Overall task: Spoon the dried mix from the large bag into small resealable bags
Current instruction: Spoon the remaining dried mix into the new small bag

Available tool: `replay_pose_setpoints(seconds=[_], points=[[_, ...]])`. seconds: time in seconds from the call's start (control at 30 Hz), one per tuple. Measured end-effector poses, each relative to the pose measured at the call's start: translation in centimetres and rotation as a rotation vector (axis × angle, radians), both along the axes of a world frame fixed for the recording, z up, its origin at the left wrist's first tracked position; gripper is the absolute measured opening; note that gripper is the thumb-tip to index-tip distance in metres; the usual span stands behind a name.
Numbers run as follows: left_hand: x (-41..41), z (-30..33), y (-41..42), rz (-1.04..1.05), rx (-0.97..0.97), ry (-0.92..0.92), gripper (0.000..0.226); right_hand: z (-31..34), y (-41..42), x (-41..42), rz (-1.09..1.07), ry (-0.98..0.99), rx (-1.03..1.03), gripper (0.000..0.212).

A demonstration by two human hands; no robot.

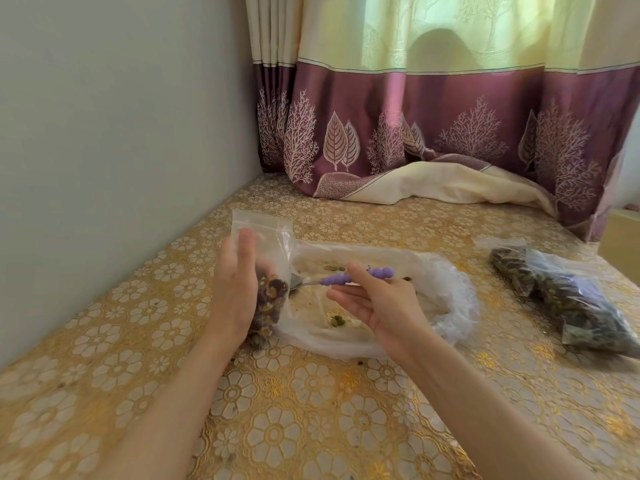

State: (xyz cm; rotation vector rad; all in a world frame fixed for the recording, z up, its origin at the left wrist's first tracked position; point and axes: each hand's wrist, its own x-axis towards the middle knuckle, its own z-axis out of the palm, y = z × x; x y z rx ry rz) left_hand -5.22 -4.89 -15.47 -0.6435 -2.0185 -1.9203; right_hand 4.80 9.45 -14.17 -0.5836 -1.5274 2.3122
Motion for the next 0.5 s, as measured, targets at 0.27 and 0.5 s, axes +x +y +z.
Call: replay_pose_setpoints(seconds=[0.27,0.5], points=[[0.0,0.2,0.0,-0.013,0.019,0.003,0.031,0.8,1.4,0.2,0.003,-0.058,-0.111,0.02],[-0.3,-0.4,-0.1,-0.014,-0.041,0.049,0.058,2.1,2.5,0.9,-0.122,-0.025,0.066,0.046]])
